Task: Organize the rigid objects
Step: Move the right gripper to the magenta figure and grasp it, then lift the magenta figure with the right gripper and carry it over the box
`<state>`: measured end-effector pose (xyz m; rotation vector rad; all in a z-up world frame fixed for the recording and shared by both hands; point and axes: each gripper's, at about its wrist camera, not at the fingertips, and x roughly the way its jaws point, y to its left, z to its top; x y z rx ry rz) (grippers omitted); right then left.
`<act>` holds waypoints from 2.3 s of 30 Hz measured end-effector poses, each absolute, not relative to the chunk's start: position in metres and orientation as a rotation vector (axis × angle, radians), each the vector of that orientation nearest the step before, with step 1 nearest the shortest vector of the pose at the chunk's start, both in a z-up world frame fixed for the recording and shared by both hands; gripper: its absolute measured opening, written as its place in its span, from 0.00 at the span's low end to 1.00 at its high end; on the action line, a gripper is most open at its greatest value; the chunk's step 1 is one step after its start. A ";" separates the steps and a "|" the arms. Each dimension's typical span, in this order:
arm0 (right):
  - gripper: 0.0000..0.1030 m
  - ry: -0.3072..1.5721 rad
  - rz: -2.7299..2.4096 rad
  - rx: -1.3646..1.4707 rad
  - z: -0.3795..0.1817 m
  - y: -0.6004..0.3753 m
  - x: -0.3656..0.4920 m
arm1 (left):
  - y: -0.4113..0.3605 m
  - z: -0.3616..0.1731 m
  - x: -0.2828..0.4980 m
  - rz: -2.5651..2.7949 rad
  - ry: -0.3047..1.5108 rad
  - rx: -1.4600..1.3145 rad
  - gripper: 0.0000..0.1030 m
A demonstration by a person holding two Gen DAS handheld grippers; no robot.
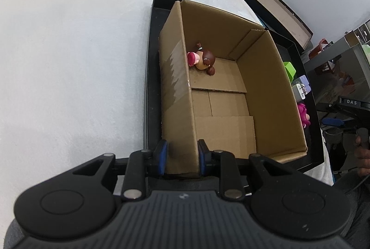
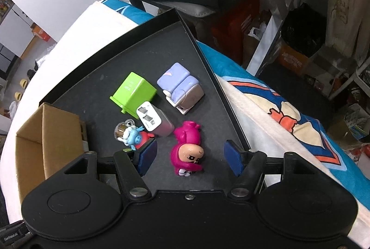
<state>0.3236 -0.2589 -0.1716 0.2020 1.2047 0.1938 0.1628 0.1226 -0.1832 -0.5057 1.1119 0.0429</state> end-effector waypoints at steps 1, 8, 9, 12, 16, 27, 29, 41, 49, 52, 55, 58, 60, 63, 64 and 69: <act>0.62 1.206 0.195 0.206 -0.173 -0.259 0.324 | 0.122 -0.183 0.163 0.046 1.113 -0.504 0.24; 0.59 1.191 0.161 0.179 -0.184 -0.259 0.329 | 0.120 -0.182 0.166 0.070 1.127 -0.497 0.24; 0.59 1.194 0.160 0.180 -0.186 -0.260 0.330 | 0.119 -0.182 0.166 0.075 1.131 -0.493 0.24; 0.59 1.206 0.169 0.187 -0.192 -0.263 0.333 | 0.116 -0.180 0.168 0.096 1.138 -0.476 0.24; 0.58 1.232 0.199 0.183 -0.203 -0.263 0.333 | 0.115 -0.178 0.169 0.117 1.147 -0.482 0.24; 0.36 1.245 0.356 0.159 -0.212 -0.248 0.332 | 0.109 -0.180 0.183 0.196 1.247 -0.479 0.21; 0.35 1.258 0.362 0.129 -0.216 -0.246 0.329 | 0.108 -0.178 0.182 0.213 1.246 -0.480 0.21; 0.34 1.293 0.397 0.276 -0.219 -0.281 0.327 | 0.096 -0.165 0.182 0.270 1.232 -0.474 0.21; 0.34 1.259 0.356 0.294 -0.203 -0.284 0.319 | 0.101 -0.163 0.173 0.236 1.201 -0.474 0.21; 0.34 1.231 0.360 0.292 -0.192 -0.285 0.315 | 0.103 -0.164 0.170 0.217 1.189 -0.485 0.21; 0.34 1.207 0.371 0.285 -0.180 -0.283 0.310 | 0.106 -0.165 0.166 0.199 1.174 -0.504 0.21; 0.34 1.199 0.372 0.279 -0.170 -0.279 0.308 | 0.108 -0.166 0.163 0.174 1.158 -0.516 0.21; 0.34 1.197 0.370 0.260 -0.166 -0.275 0.306 | 0.111 -0.167 0.161 0.161 1.151 -0.528 0.21; 0.34 1.195 0.366 0.242 -0.156 -0.268 0.303 | 0.114 -0.168 0.159 0.142 1.138 -0.549 0.21; 0.34 1.190 0.369 0.236 -0.152 -0.265 0.303 | 0.114 -0.169 0.159 0.133 1.134 -0.550 0.21; 0.34 1.163 0.384 0.191 -0.133 -0.244 0.299 | 0.117 -0.172 0.156 0.102 1.117 -0.554 0.21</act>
